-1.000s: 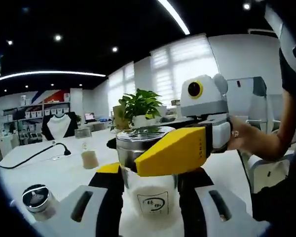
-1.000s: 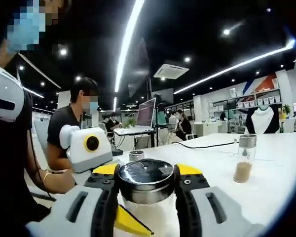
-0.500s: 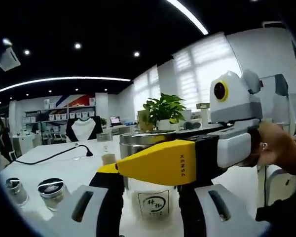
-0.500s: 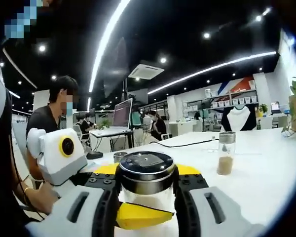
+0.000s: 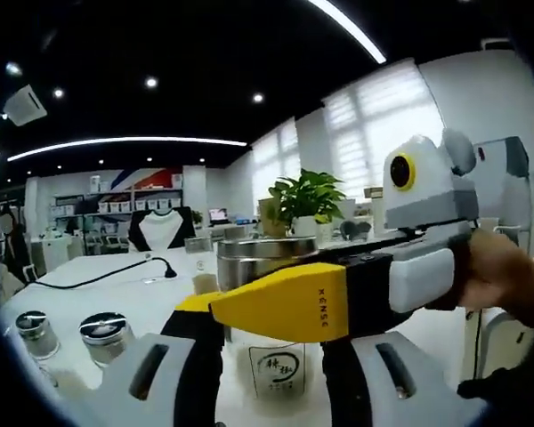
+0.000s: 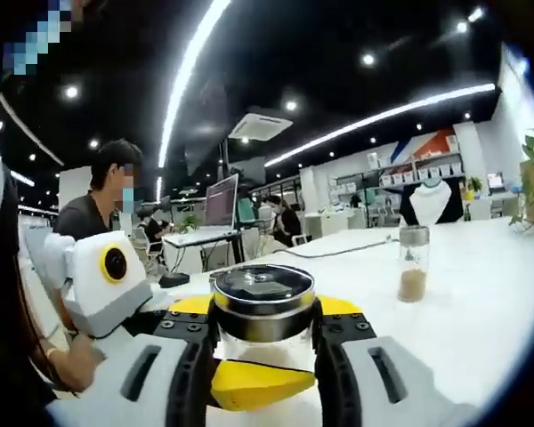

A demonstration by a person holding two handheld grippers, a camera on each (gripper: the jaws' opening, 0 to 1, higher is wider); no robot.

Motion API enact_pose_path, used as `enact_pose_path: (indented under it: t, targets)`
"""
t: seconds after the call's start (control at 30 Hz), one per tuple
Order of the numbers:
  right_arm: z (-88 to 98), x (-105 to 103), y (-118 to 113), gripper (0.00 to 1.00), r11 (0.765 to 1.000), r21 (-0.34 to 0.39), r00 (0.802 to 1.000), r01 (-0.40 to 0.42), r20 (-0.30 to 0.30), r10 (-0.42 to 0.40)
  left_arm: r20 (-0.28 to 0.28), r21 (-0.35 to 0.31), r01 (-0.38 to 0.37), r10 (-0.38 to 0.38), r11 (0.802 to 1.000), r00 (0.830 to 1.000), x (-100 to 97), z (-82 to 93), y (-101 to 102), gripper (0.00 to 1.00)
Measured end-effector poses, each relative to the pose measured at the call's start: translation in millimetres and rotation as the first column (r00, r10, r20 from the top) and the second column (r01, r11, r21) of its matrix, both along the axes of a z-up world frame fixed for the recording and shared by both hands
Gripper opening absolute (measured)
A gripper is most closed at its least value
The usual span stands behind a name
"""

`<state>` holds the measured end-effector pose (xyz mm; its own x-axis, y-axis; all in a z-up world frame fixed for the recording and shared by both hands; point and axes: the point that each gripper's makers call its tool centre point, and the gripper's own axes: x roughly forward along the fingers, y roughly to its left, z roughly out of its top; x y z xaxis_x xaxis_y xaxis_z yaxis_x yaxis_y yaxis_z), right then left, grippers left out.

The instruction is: Rotate the seasoning bottle until the label or dispensing opening points toward the visible target arrow and the bottle remains upright within the marked orientation range

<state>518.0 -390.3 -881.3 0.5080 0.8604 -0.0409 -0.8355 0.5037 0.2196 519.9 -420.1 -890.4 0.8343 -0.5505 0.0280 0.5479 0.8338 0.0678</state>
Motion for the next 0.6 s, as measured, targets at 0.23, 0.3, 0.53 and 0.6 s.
enact_pose_path:
  t: [0.23, 0.3, 0.53, 0.6]
  targets:
    - [8.5, -2.9, 1.9, 0.4, 1.0, 0.027, 0.996, -0.008, 0.086, 0.005, 0.01, 0.023, -0.018, 0.018, 1.0, 1.0, 0.8, 0.9, 4.1, 0.44]
    - [7.4, -1.6, 2.8, 0.4, 1.0, 0.019, 0.997, -0.007, 0.073, 0.005, 0.008, 0.021, -0.017, 0.017, 1.0, 1.0, 1.6, -0.6, 4.5, 0.44]
    - [6.3, -2.9, 2.3, 0.39, 1.0, 0.028, 0.994, 0.002, 0.108, -0.005, 0.017, 0.039, -0.02, 0.019, 0.999, 1.0, 2.7, -2.2, 5.3, 0.44]
    - [9.1, -3.9, 2.0, 0.38, 1.0, 0.026, 0.992, 0.0, 0.123, -0.003, 0.031, 0.038, -0.014, 0.013, 0.999, 0.999, 2.6, 0.1, 4.4, 0.44]
